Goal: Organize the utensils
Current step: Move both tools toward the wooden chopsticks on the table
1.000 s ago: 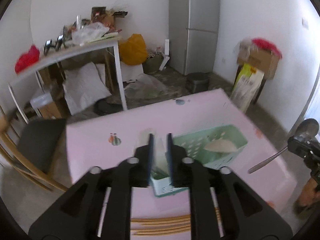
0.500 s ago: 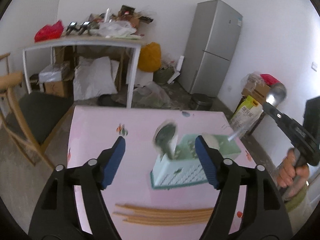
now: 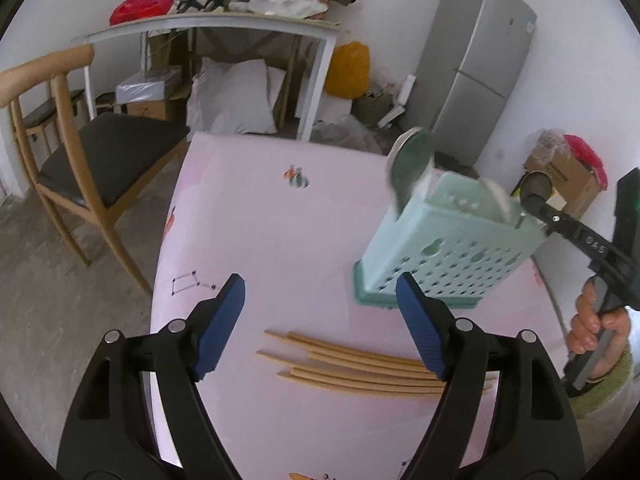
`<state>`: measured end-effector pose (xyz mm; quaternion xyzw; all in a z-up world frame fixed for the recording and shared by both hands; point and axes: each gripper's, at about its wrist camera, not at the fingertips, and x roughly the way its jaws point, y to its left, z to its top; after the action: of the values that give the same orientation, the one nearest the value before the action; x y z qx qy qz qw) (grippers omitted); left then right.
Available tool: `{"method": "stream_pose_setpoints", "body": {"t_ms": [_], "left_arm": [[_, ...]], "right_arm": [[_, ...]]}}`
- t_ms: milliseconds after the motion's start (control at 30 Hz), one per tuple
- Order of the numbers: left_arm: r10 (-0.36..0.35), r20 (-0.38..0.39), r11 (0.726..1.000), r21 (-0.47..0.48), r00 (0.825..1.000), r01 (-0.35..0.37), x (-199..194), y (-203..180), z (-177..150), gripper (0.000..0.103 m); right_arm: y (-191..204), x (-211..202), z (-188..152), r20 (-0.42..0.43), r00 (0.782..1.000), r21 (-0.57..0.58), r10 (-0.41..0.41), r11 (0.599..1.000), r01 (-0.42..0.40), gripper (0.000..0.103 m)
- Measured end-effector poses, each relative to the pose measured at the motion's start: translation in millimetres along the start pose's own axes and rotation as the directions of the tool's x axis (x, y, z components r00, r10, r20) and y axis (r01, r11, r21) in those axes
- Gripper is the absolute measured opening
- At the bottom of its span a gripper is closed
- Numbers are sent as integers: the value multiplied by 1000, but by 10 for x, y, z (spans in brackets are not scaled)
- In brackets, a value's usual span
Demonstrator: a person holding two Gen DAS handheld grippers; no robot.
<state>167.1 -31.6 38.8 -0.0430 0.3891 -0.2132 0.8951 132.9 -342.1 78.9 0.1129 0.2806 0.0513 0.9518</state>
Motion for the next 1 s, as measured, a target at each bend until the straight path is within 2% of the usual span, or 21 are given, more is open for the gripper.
{"method": "stream_pose_setpoints", "body": {"t_ms": [33,100,133,167,367,467,567,667,767,833,867,933,1000], "left_arm": [[11,-7,1000,1,1000,-11,28,6,-30,74],[32,-19,999,10,999,-31,80,21,-66,74],[48,-27,999,17,998,-48,114,23,-86,74],[60,-32,998,24,998,-59,145,14,-99,74],[84,-48,995,55,995,-82,261,-36,-119,74],[90,-55,993,79,994,-85,325,-63,-115,74],[101,-66,990,103,993,-94,380,-115,-126,70],[109,-83,985,144,991,-97,463,-180,-149,62],[119,-93,977,188,989,-100,544,-229,-159,52],[125,-104,970,224,987,-99,618,-272,-168,40],[127,-114,967,237,985,-97,660,-293,-172,39],[139,-119,958,268,983,-103,742,-328,-177,28],[156,-126,946,305,980,-111,838,-359,-184,24]], "right_arm": [[10,-20,-8,-1,1000,-2,2,1000,-2,11],[22,-87,-1,16,1000,-1,-10,1000,10,26],[22,-138,7,32,999,1,-14,1000,14,38],[13,-189,3,43,999,2,-15,1000,15,43],[37,-610,8,120,992,48,-39,998,34,50],[99,-784,-120,121,991,65,-54,997,47,52],[184,-805,-353,49,995,72,-88,994,84,52],[251,-677,-671,-86,992,105,-98,989,107,52],[310,-505,-1048,-225,972,169,-61,981,101,52],[358,-393,-1296,-299,954,217,-32,971,101,52],[372,-346,-1356,-324,946,242,-8,966,91,52],[411,-283,-1481,-355,934,280,33,957,73,52],[466,-240,-1549,-373,926,303,52,951,68,52]]}}
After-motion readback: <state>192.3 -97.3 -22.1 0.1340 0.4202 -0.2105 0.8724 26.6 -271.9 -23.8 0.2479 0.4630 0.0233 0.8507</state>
